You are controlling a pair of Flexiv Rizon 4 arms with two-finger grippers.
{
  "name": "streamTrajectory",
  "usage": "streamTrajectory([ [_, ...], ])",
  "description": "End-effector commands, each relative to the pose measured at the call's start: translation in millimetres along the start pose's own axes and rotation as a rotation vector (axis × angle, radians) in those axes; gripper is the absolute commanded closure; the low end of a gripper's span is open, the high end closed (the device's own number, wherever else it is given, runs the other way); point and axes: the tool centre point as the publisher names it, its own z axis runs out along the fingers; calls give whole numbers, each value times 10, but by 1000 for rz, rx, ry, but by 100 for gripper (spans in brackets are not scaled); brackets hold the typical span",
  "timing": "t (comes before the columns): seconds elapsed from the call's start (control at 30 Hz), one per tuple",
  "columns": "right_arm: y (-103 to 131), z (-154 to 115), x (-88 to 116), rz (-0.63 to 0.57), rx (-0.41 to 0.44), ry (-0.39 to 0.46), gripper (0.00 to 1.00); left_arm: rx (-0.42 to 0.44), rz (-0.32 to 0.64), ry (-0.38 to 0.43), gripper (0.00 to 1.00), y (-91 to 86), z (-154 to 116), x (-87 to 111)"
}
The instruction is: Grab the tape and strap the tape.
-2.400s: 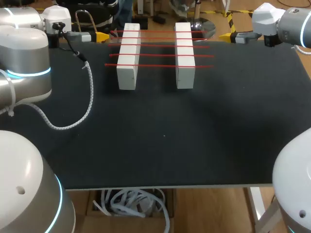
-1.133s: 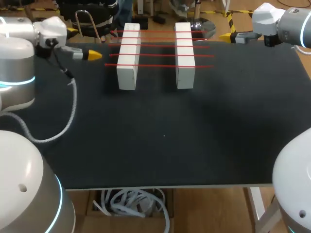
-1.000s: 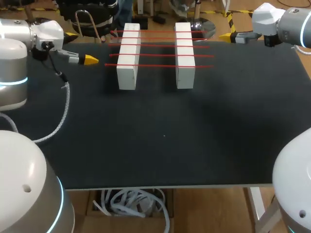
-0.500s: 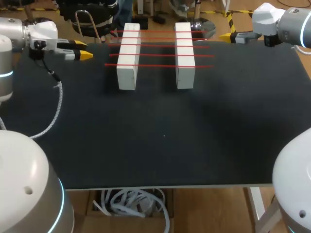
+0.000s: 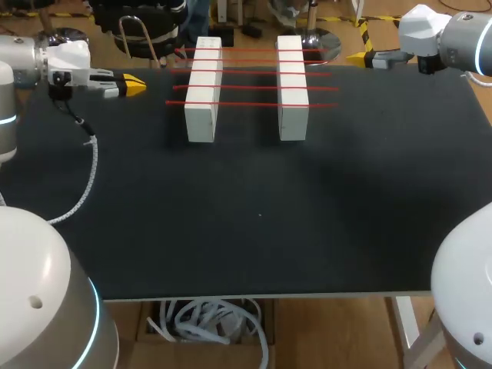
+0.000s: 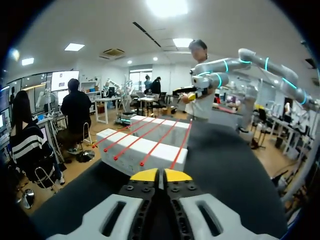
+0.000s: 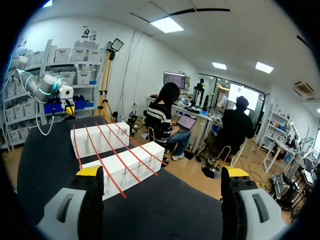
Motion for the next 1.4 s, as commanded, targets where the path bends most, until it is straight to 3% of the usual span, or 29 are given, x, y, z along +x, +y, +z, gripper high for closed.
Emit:
streamTrajectory([
  [0.03, 3, 1, 0, -1, 2, 1, 0, 7, 5, 20, 67, 40, 28, -12],
  [0.07, 3, 1, 0, -1, 2, 1, 0, 4, 5, 23, 66, 50, 38, -7],
  [0.1, 3, 1, 0, -1, 2, 1, 0, 4, 5, 23, 56, 54, 42, -5],
  [0.13, 3, 1, 0, -1, 2, 1, 0, 9, 4, 29, 56, 59, 48, 2],
  [0.3, 3, 1, 0, -1, 2, 1, 0, 11, 5, 47, 60, 93, 71, 24],
  [0.37, 3, 1, 0, -1, 2, 1, 0, 13, 9, 62, 67, 111, 82, 33],
  [0.47, 3, 1, 0, -1, 2, 1, 0, 20, 22, 87, 61, 125, 107, 39],
  [0.6, 3, 1, 0, -1, 2, 1, 0, 29, 37, 113, 66, 149, 151, 33],
  [1.4, 3, 1, 0, -1, 2, 1, 0, 111, 48, 234, 65, 236, 477, 107],
])
